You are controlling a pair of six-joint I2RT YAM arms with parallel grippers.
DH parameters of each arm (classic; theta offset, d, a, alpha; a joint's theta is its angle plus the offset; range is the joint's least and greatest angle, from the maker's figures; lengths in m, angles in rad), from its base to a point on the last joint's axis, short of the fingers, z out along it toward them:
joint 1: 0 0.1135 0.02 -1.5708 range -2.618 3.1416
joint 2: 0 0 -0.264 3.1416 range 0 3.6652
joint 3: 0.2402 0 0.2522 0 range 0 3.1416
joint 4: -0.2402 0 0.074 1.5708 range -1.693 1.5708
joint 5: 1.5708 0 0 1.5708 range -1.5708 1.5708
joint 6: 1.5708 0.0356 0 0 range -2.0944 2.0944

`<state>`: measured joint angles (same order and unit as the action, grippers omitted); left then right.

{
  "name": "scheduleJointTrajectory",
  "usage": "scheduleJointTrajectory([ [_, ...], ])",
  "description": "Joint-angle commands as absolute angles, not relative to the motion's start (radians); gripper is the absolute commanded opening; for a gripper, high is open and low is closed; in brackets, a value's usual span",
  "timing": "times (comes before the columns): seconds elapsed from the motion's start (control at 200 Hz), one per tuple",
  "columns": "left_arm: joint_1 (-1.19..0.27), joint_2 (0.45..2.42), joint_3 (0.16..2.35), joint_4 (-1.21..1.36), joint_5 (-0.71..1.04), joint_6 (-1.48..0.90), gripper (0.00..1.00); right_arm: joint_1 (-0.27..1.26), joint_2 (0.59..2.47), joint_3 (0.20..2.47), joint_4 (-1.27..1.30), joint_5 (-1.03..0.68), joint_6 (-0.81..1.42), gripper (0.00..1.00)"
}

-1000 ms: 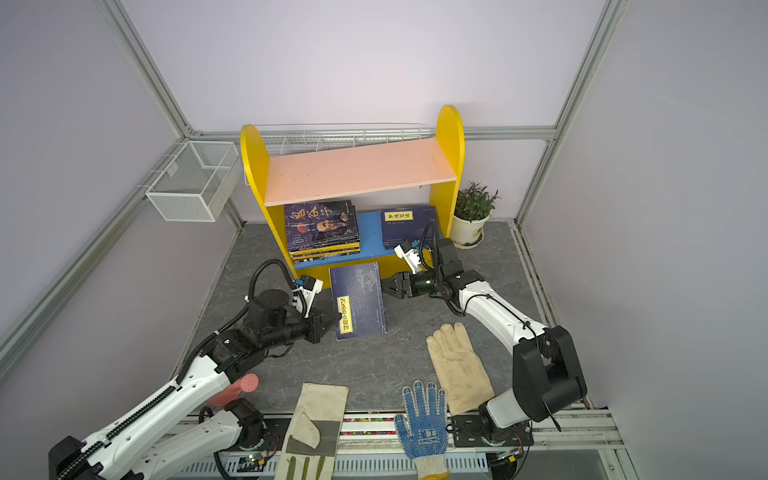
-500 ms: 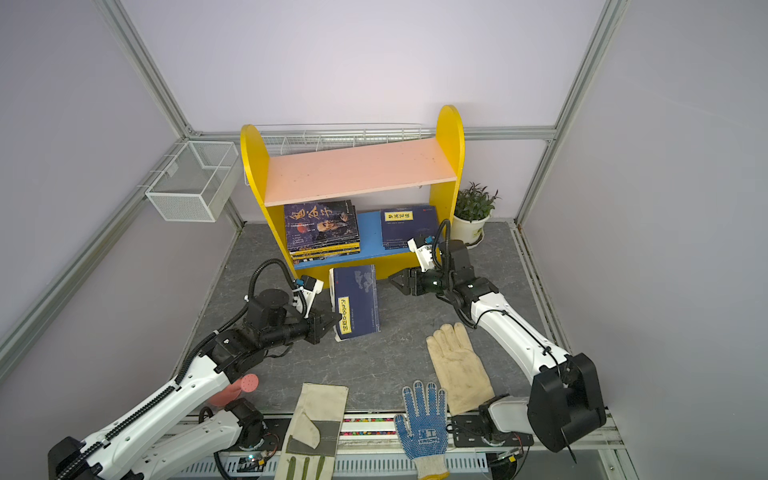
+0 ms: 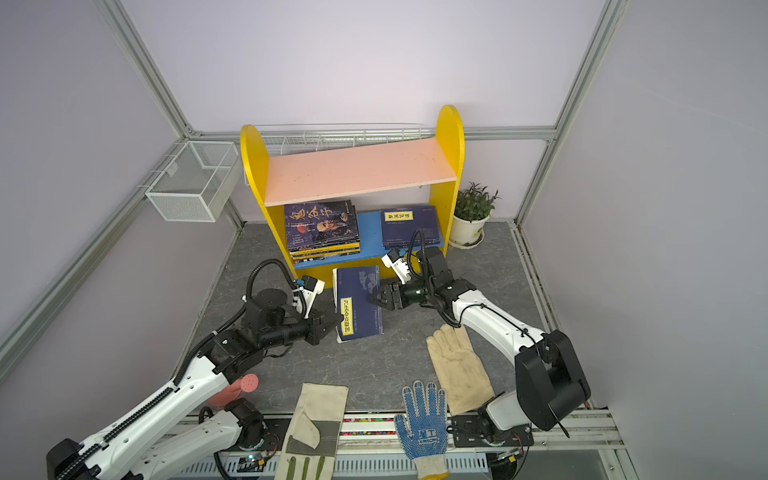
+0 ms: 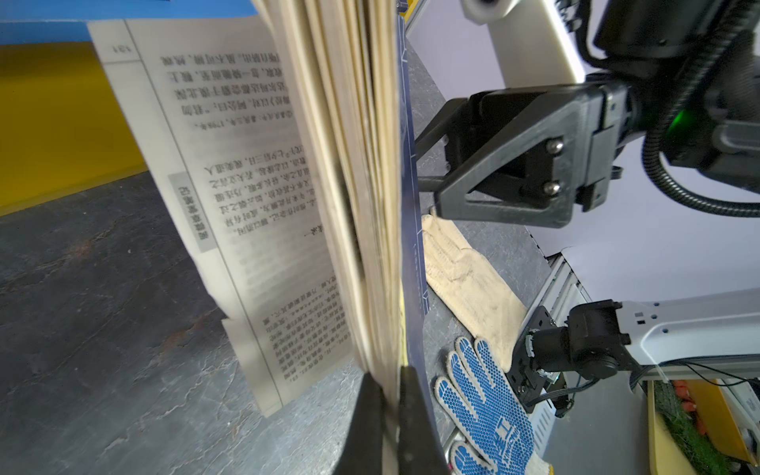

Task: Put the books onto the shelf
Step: 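Hold the blue book upright with the right gripper while the left gripper releases it, then carry the blue book with the right gripper onto the blue book stack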

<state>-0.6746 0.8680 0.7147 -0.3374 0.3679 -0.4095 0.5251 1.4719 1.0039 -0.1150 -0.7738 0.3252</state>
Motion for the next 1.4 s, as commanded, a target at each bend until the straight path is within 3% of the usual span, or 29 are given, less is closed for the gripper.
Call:
scheduleJointTrajectory([
  [0.0,-0.678,0.830,0.749,-0.288,0.401,-0.386,0.00,0.526,1.484,1.009,-0.128,-0.801,0.273,0.59],
  [0.11,-0.678,0.816,0.741,-0.283,0.409,-0.394,0.00,0.525,1.495,1.009,-0.127,-0.835,0.268,0.54],
  [0.315,-0.678,0.845,0.747,-0.272,0.382,-0.401,0.00,0.533,1.482,1.005,-0.086,-0.967,0.267,0.25],
  [0.44,-0.678,0.874,0.754,-0.253,0.300,-0.416,0.00,0.535,1.447,0.984,-0.052,-0.961,0.275,0.11],
  [0.495,-0.678,0.880,0.757,-0.246,0.255,-0.431,0.15,0.532,1.424,0.969,-0.015,-0.930,0.299,0.08],
  [0.605,-0.678,0.874,0.757,-0.235,0.184,-0.453,0.47,0.483,1.375,0.934,0.146,-0.883,0.428,0.07],
  [0.71,-0.678,0.858,0.739,-0.222,0.153,-0.467,0.61,0.405,1.338,0.928,0.312,-0.845,0.588,0.07],
  [0.915,-0.678,0.856,0.689,-0.200,0.159,-0.498,0.64,0.306,1.321,0.948,0.559,-0.699,0.817,0.07],
  [1.15,-0.678,0.862,0.690,-0.205,0.166,-0.484,0.65,0.316,1.496,0.926,0.948,-0.383,1.156,0.07],
  [1.394,-0.678,0.862,0.692,-0.228,0.170,-0.474,0.66,0.378,1.580,0.942,0.989,-0.108,1.190,0.07],
])
